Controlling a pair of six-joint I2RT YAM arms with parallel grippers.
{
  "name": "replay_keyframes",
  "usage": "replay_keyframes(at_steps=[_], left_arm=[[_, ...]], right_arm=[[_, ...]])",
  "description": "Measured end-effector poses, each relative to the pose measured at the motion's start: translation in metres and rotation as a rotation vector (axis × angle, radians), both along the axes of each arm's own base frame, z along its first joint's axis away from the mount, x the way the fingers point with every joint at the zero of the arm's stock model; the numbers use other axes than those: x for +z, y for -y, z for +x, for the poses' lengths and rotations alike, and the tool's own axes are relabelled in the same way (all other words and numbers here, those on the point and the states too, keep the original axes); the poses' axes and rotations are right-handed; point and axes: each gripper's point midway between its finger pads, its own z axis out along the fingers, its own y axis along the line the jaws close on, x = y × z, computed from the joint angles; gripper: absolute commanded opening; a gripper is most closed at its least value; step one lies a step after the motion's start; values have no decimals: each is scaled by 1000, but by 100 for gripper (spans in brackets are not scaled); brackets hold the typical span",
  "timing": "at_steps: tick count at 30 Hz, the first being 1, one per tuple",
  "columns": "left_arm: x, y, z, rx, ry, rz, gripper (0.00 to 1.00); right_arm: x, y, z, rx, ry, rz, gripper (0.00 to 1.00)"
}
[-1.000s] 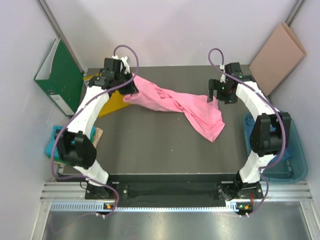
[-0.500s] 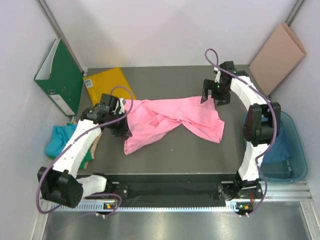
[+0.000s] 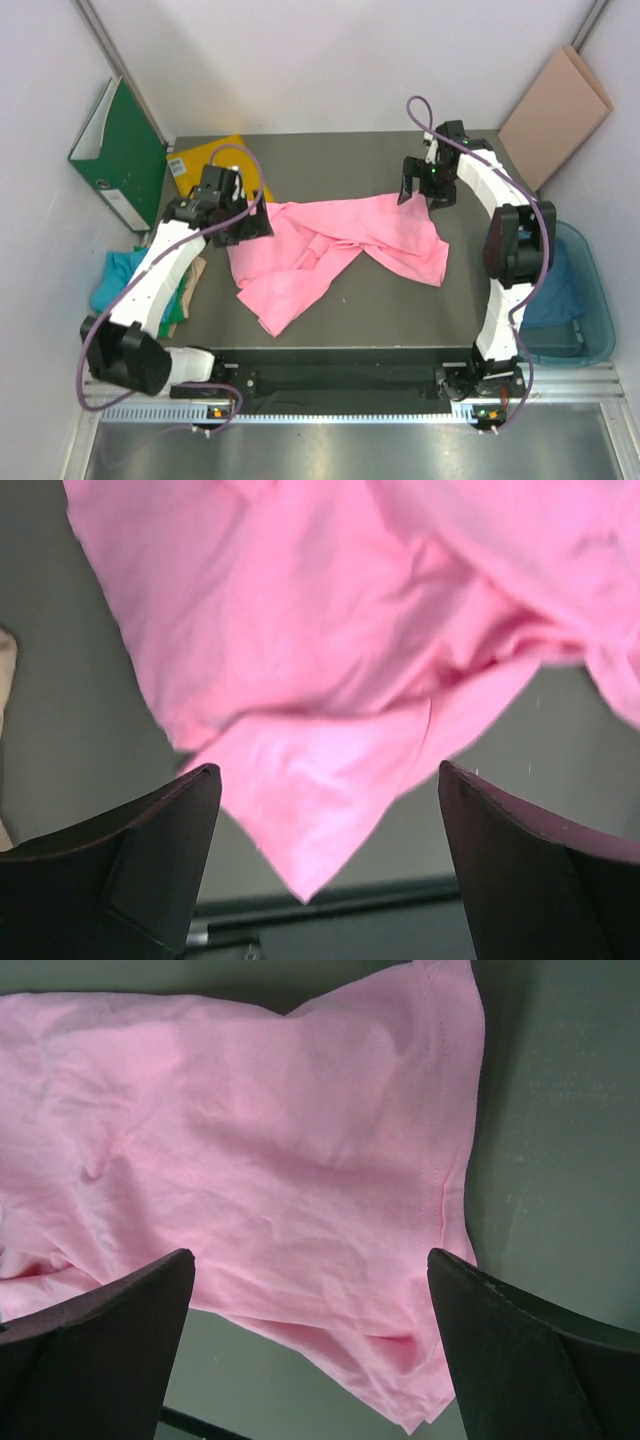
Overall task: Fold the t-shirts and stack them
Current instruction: Flatten out the tshirt
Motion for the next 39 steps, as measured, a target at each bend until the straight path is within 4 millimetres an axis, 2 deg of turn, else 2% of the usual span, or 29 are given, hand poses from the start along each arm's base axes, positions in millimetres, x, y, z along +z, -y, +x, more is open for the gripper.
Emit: replay_keyframes(at_steps=[2,5,9,13,16,20,25,29,39], left_arm=[[-4,0,27,28,21,17,92],[-30,-2,62,80,-28,35,96],[-66,-6,86,174,-122,-50,97],[-78,-14,105,308,-140,-245,96],[-82,-17,112,377,-135,-337,95],[-83,-4,124,388,-133,-430,91],[-101,3,132,398,-159,-465,87],[-117,0,132,420,-189,-449,84],[-124,-16,144,462,-151,-422,80]], right_arm=[[0,0,0,0,2,0,100],[-1,0,1,-1,3,1,100],[-3,0,1,-1,3,0,100],[-9,1,-3,-2,-12,-5,100],[-13,2,-6,-2,-23,-8,100],[-16,3,-8,-4,-28,-14,99],[-16,3,-6,-5,-22,-15,100],[-17,4,-7,-6,-23,-19,100],[-21,5,-10,-8,-34,-24,100]])
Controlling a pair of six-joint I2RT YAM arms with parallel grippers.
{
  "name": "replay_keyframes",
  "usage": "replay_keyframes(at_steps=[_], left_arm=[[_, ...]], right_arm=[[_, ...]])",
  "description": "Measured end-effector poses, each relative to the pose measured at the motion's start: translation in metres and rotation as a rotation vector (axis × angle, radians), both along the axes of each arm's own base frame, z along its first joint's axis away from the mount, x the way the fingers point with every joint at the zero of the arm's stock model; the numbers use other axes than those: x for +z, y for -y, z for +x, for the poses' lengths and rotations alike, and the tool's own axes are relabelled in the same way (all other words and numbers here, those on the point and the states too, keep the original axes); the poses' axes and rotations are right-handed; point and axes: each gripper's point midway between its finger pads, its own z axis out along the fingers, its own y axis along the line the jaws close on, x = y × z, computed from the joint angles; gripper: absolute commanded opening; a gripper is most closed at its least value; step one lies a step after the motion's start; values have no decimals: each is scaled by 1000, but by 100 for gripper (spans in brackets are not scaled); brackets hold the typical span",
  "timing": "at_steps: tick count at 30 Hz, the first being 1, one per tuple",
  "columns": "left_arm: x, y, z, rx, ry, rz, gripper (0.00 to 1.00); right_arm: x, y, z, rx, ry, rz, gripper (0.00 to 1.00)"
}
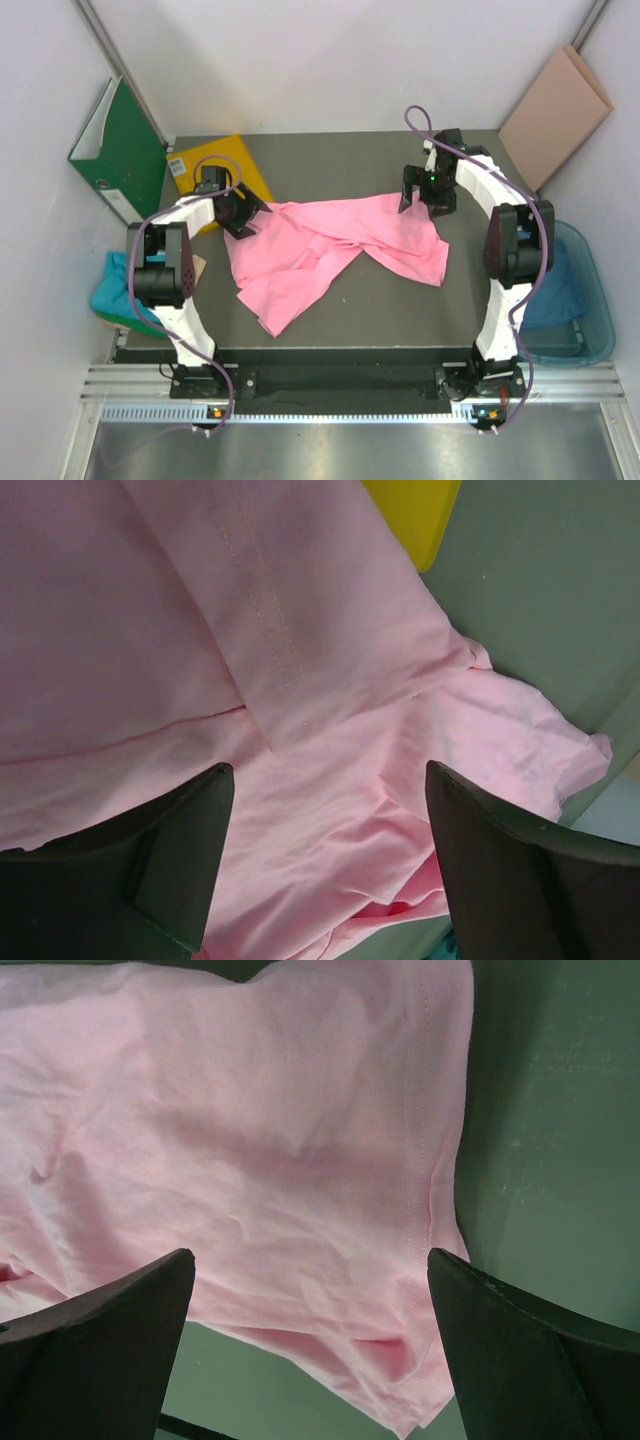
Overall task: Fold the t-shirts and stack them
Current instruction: Flatten out the tshirt
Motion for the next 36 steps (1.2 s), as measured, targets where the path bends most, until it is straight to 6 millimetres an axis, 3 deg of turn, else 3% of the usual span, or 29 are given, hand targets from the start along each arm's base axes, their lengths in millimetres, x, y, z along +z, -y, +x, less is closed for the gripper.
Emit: replay_keyframes(at_steps=[8,11,15,19,23,26,29,32,36], left_arm=[[-22,0,4,-6,-30,4,52],[-23,0,13,-10,-19,8,37],[-25,-1,23,-15,-8,13,0],[-25,-1,32,-28,8,23,0],[-10,-7,46,-26,50,36,0],[9,-15,61,-22,99,57,0],[45,-20,79,-26,185,73,0],[105,-21,100,-34,328,82,0],[177,-18,100,-42,496,78,0]], right_arm=[[0,1,0,-2,1,-5,100],[0,1,0,-3,-1,-6,100],[0,1,0,-3,-1,-7,100],[0,1,0,-5,-2,-7,100],[0,2,0,-6,-2,-9,100],[0,2,0,-9,-1,-11,100],[0,2,0,-16,-2,-12,100],[0,2,1,-20,0,-13,100],[1,2,2,-27,1,-10,100]])
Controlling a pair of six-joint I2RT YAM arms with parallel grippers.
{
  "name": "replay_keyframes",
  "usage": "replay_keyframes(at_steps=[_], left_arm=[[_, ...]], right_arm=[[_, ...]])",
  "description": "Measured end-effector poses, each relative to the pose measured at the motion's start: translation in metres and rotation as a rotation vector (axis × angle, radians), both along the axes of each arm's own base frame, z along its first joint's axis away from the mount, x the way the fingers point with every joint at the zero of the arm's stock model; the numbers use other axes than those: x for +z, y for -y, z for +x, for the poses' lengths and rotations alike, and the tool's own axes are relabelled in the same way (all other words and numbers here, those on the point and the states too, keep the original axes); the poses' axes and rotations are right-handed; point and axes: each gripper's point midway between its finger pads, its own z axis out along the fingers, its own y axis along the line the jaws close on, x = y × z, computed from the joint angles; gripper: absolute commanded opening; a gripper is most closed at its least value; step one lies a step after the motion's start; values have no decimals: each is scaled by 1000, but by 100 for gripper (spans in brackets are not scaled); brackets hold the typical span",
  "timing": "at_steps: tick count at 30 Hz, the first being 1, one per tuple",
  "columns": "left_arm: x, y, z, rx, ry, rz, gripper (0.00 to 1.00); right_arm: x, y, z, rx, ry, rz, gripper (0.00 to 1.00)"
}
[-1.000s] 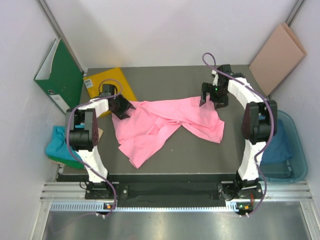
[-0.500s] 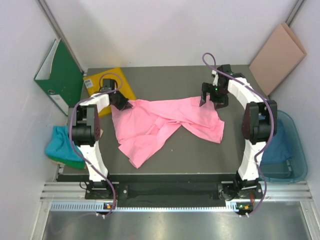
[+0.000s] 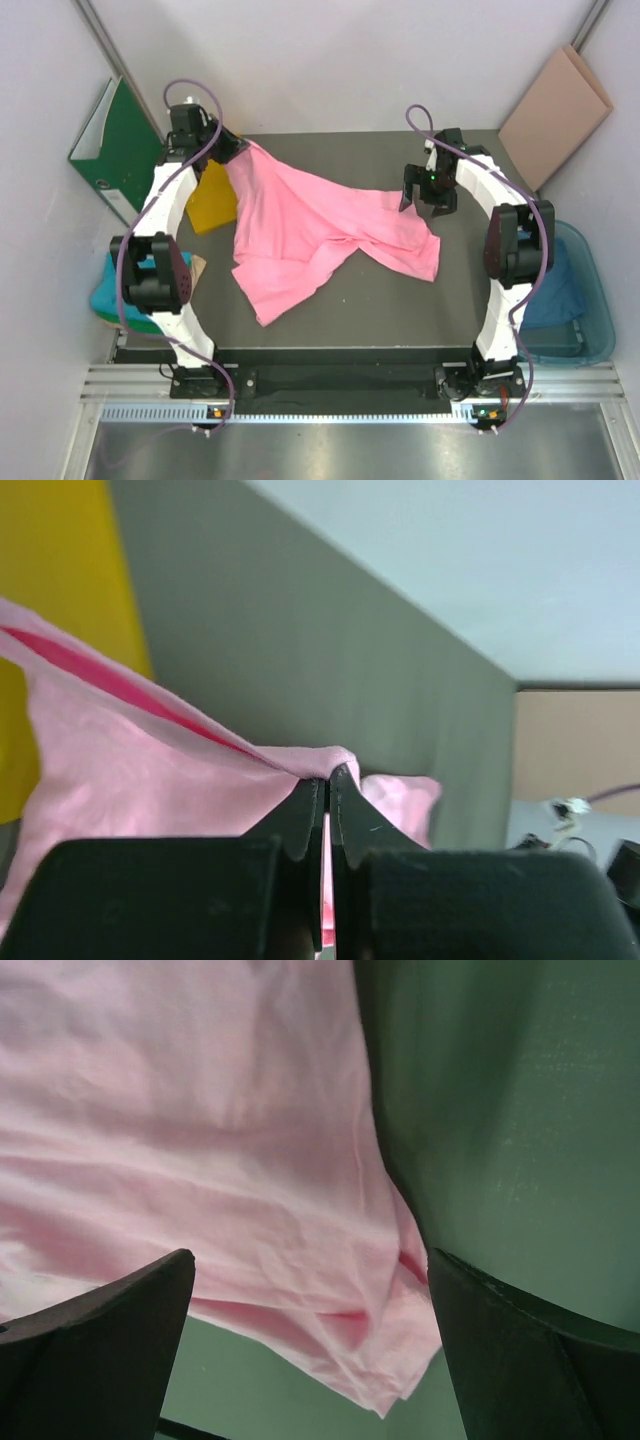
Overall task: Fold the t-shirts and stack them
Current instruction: Flatten out the tshirt
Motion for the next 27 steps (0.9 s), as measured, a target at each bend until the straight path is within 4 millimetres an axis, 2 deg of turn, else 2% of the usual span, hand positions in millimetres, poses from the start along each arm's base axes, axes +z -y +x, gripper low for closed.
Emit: replay_keyframes(at_steps=[3,6,8,13,17,20,23,26,27], left_arm=[[43,0,-8,1,101,3,0],[67,-2,-10,5,159,4,0],[74,-5,-8,10,175,5,0],[71,-8,-7,8,167,0,0],[60,-5,-5,-8,143,-4,0],[53,-5,-4,-17,129,-1,0],[49,-4,-4,-24,119,0,0],[47,-4,-5,-32,114,3,0],[48,-3,-5,-34,115,2,0]], right_arm=[[1,0,0,-6,1,3,100],[2,-1,1,-12,6,10,99],[3,-3,4,-14,15,23,99],[-4,-15,10,-21,43,89,90],[-9,-25,14,-35,48,153,84],[-11,-32,22,-36,62,180,75],[-17,-42,29,-25,64,201,73],[-24,-54,31,-7,50,204,63],[-26,-58,33,-2,48,207,51]])
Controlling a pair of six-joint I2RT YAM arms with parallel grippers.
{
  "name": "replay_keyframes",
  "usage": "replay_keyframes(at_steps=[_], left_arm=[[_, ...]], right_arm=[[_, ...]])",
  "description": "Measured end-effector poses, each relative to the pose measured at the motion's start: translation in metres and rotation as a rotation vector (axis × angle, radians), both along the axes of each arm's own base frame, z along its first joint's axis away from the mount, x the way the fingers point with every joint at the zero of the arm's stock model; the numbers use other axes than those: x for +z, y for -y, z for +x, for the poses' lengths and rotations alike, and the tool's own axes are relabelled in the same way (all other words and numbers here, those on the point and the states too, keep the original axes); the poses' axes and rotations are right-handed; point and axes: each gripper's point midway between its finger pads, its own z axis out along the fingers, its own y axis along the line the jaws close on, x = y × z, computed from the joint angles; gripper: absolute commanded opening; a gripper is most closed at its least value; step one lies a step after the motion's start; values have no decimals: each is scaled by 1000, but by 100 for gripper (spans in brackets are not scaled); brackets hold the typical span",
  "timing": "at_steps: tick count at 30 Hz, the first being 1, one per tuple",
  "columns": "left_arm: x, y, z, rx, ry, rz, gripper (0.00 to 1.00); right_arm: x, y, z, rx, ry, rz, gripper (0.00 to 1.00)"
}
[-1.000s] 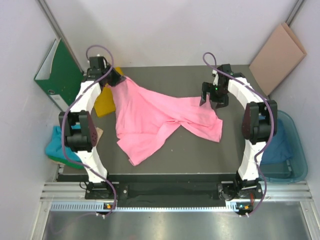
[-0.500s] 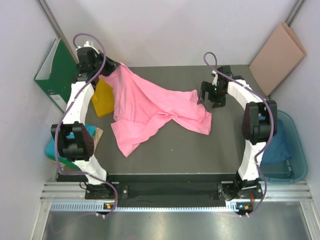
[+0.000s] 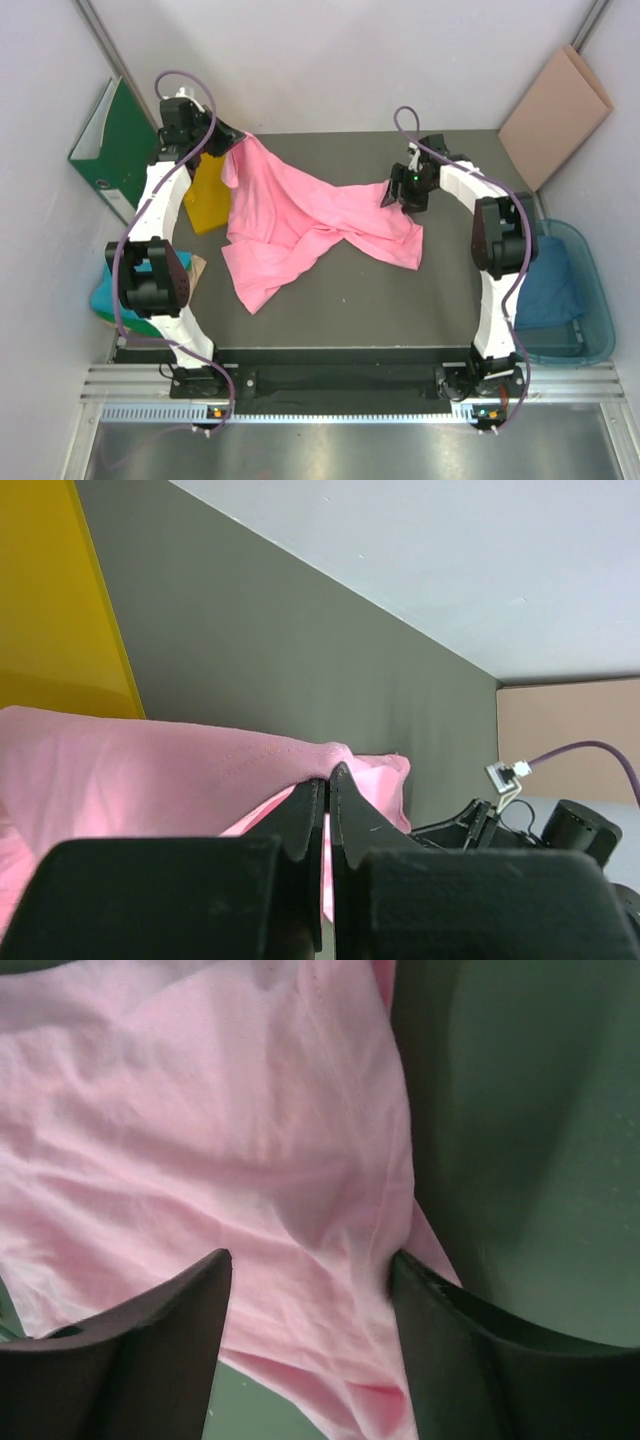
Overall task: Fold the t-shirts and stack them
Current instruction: Flatten out the tshirt
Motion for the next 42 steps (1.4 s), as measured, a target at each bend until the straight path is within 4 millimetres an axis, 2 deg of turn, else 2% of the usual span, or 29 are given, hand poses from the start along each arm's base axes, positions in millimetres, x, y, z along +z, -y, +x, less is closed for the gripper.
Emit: replay_keyframes(at_steps=[2,3,5,13,15,17,20,23,24,27,29,31,35,39,42], left_arm=[[0,0,0,-4,1,2,0],[0,0,0,-5,2,3,0],[0,1,0,-7,2,4,0],[-2,0,0,-8,-2,7,0],[-3,0,0,-9,-1,10,0],[-3,0,0,-10,0,13,0],[-4,-1,0,-11,1,27,0],[-5,-3,0,-10,2,36,0],[-5,-3,0,-8,2,38,0],[-5,-5,1,-1,2,42,0],[-5,-7,1,4,3,48,0],[-5,-8,2,8,4,55,0],[-5,-11,2,11,6,67,0],[-6,-16,-1,27,-10,76,0],[-1,-22,-9,44,-20,84,0]], right_arm=[[-4,-5,1,5,-6,5,32],[-6,-7,0,9,-13,6,14],[-7,-9,-2,8,-23,10,0],[-1,-7,2,-5,-6,1,0],[6,-4,5,-15,16,-12,0],[22,0,8,-29,58,-30,0],[68,9,17,-65,187,-60,0],[133,21,25,-110,361,-78,0],[161,26,28,-130,438,-84,0],[224,39,28,-178,613,-96,0],[254,47,24,-208,697,-108,0],[273,54,22,-232,751,-121,0],[280,62,22,-261,779,-153,0],[266,70,19,-275,757,-194,0],[251,75,9,-269,715,-224,0]])
